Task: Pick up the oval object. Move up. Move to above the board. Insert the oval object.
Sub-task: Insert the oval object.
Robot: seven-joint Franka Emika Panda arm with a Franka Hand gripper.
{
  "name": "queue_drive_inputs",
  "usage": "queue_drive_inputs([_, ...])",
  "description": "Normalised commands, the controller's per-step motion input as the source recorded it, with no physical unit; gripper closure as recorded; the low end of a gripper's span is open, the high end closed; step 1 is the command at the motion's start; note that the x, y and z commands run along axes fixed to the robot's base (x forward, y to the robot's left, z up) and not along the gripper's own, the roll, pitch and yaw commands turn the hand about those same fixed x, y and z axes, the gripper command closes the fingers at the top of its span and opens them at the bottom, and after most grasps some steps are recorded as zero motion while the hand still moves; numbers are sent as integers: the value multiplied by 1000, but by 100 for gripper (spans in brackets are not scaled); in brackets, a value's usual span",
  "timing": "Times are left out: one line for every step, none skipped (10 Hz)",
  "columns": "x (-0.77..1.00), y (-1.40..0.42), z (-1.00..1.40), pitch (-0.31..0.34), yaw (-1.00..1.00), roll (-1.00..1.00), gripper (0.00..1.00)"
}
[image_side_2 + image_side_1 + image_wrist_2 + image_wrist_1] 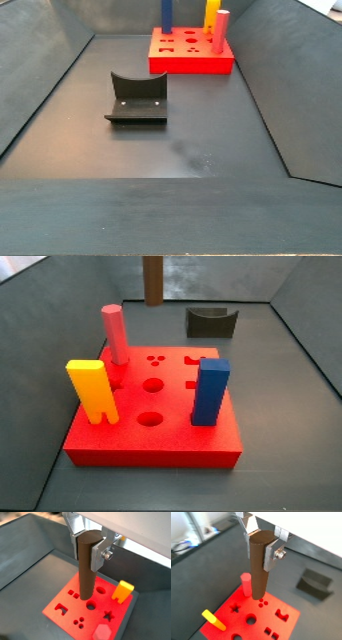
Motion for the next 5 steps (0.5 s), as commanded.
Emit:
queue_drive_inputs([0, -20, -523, -116, -1000, -9, 100])
queue_drive_inputs([0, -31, -557, -91, -1000, 0, 100])
queue_drive_inputs([0, -37, -623, -44, -1000, 0, 100])
queue_drive_inputs([0, -146, -466, 20, -960, 0, 100])
queue_drive_inputs([-57, -280, -134, 231, -734, 89, 100])
